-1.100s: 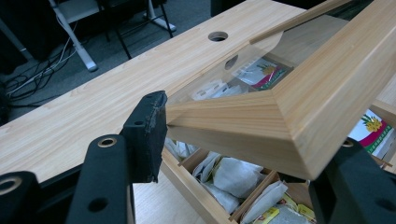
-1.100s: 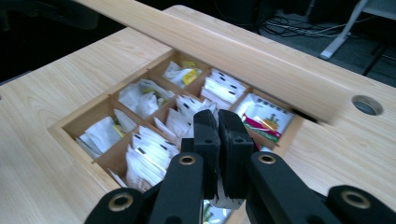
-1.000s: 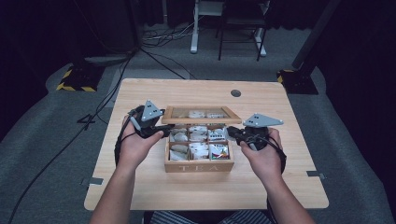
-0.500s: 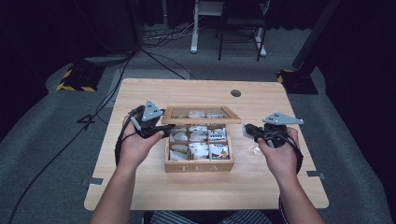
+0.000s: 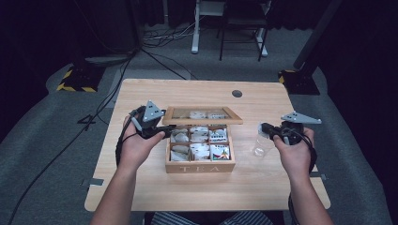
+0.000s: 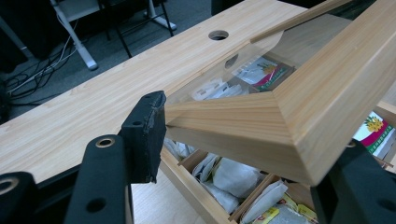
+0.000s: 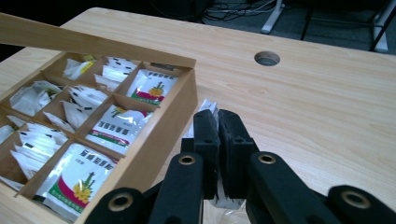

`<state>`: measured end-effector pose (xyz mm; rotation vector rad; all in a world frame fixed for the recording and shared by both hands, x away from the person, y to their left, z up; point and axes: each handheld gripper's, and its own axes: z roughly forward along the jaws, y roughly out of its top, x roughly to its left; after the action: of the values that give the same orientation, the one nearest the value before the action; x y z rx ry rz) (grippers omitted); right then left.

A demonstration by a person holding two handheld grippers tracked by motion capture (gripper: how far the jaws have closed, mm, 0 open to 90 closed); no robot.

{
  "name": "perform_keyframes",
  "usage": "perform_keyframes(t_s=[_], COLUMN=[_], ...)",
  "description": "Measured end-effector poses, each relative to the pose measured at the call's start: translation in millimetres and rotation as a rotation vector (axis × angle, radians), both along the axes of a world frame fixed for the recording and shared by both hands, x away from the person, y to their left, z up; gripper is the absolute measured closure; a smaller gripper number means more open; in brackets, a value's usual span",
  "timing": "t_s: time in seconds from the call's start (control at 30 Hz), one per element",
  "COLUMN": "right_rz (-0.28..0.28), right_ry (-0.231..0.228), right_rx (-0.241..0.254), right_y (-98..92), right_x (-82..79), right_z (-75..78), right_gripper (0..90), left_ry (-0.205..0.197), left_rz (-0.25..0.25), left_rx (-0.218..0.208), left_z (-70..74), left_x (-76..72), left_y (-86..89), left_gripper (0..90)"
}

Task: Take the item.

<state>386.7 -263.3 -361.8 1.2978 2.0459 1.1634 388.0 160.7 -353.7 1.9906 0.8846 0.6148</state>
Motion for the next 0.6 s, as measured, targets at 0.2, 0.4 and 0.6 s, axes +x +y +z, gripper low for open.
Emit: perform_keyframes(t_s=[0.2,0.4,0.6], right_rz=[-0.032,-0.051,-0.057], right_ry=[0.031,0.056,0.086], right_rx=[0.037,0.084,0.112], right_y=[-11.6,-20.9,-23.7], right_x=[5.7,9.3,9.7], right_z=[-12.0,-21.6,-31.8], right_gripper=[87.3,87.3,87.3], left_ry=[-0.002,-0.002,-0.002], left_rz=[0.0,0.001,0.001], left_rx=[0.002,0.0,0.002], left_z=[0.0,-0.2,-0.3], left_x=[0.0,0.0,-0.1], left_y=[-0.1,-0.4,-0.5], left_gripper=[43.3,43.2,43.2])
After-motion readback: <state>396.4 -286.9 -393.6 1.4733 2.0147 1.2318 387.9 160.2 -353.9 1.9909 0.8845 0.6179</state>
